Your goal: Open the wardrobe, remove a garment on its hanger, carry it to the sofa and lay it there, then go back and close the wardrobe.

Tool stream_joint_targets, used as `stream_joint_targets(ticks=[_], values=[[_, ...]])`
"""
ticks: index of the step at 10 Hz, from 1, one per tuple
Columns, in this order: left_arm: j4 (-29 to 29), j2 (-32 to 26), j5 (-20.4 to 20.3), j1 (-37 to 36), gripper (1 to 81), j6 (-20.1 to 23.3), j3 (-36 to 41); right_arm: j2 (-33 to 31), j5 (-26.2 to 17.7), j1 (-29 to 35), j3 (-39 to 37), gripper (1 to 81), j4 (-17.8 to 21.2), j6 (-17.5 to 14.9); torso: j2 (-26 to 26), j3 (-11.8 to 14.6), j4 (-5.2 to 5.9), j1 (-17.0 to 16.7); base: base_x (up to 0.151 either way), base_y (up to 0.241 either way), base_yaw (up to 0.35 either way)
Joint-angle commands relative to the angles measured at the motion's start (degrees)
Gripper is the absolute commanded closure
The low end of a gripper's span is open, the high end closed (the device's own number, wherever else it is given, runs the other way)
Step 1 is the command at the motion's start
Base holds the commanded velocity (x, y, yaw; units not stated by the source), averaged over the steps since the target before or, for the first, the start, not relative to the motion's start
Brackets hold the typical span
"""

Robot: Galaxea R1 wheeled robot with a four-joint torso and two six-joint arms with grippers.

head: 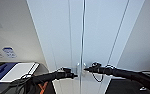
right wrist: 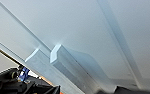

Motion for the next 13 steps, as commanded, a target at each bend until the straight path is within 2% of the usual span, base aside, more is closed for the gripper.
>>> stream_joint_targets(ticks=[1,10,12,13], values=[[-0.4,2.5,0.6,-10.0,1.0,-0.2,-1.9,0.3,-0.4,10.1,2.6,1.0,1.2,1.3,0.0,0.0,0.0,0.0,0.0,0.0,0.0],[0.1,16.6,0.5,-13.0,1.0,0.0,-17.5,4.6,-0.6,10.1,1.5,1.0,0.5,1.3,0.0,0.0,0.0,0.0,0.0,0.0,0.0],[-0.2,19.1,0.3,-13.8,1.0,0.0,-14.8,4.6,-0.6,9.0,2.5,1.0,0.4,1.1,0.0,0.0,0.0,0.0,0.0,0.0,0.0],[-0.2,18.5,-0.7,-13.6,1.0,-0.1,-9.5,3.9,-0.5,7.8,4.6,1.0,0.4,0.6,0.0,0.0,0.0,0.0,0.0,0.0,0.0]])
